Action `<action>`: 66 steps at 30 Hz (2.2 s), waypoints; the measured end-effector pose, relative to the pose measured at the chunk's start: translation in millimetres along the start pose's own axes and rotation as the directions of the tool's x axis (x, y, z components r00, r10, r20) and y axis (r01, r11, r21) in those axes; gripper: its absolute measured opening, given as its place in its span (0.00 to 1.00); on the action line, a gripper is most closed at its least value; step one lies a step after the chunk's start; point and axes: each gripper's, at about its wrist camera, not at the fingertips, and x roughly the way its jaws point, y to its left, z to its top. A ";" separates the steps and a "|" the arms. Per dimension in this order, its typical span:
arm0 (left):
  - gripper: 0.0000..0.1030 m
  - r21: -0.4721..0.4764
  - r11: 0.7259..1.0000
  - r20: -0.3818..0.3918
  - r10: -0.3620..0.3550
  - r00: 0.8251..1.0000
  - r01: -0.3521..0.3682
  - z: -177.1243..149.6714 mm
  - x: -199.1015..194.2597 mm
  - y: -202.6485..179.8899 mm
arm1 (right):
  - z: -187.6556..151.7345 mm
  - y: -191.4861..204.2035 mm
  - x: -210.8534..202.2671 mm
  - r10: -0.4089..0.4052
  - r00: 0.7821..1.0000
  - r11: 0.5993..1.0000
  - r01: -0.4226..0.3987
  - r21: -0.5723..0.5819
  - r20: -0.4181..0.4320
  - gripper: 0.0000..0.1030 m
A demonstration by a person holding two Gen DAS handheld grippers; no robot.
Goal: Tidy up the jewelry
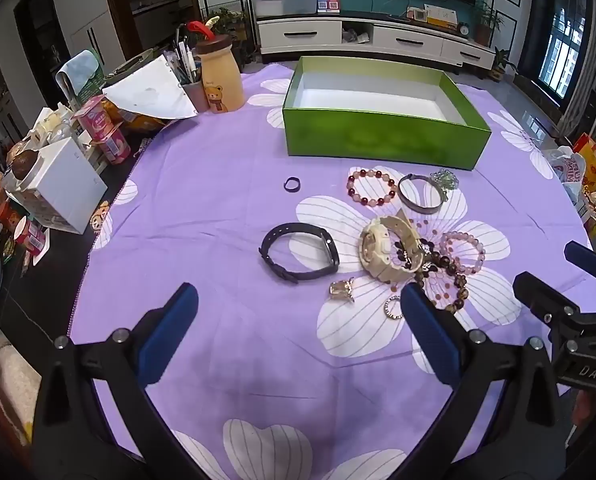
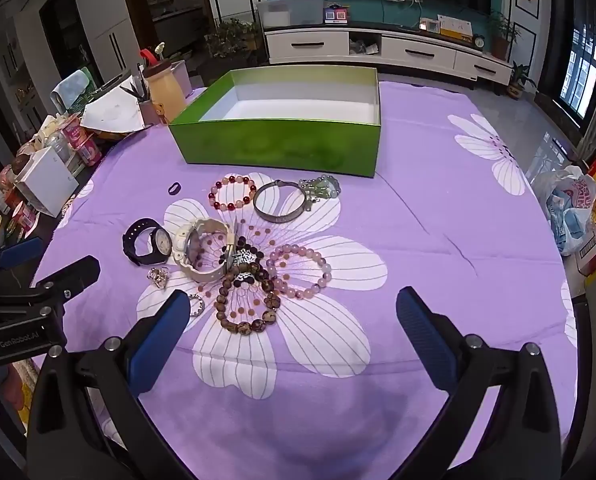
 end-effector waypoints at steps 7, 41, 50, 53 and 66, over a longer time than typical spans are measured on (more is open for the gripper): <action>0.98 0.003 1.000 -0.001 0.004 1.000 -0.004 0.4 0.5 0.6 | -0.8 1.2 -0.7 -0.009 1.000 1.000 0.009 0.003 0.000 0.99; 0.98 0.000 1.000 -0.004 0.002 1.000 -0.002 -3.5 3.9 1.4 | 3.5 12.1 -10.6 0.011 1.000 0.999 -0.010 -0.030 0.022 0.99; 0.98 0.000 1.000 -0.003 0.002 1.000 -0.002 -3.3 3.3 0.9 | 3.6 12.8 -10.7 0.013 1.000 0.999 -0.013 -0.030 0.024 0.99; 0.98 -0.001 1.000 -0.002 0.001 1.000 -0.001 -3.3 3.5 1.0 | 3.0 12.8 -10.9 0.015 1.000 0.999 -0.014 -0.029 0.023 0.99; 0.98 0.000 1.000 -0.004 -0.001 1.000 0.001 -3.0 3.2 1.0 | 3.0 13.2 -11.0 0.014 1.000 1.000 -0.014 -0.028 0.023 0.99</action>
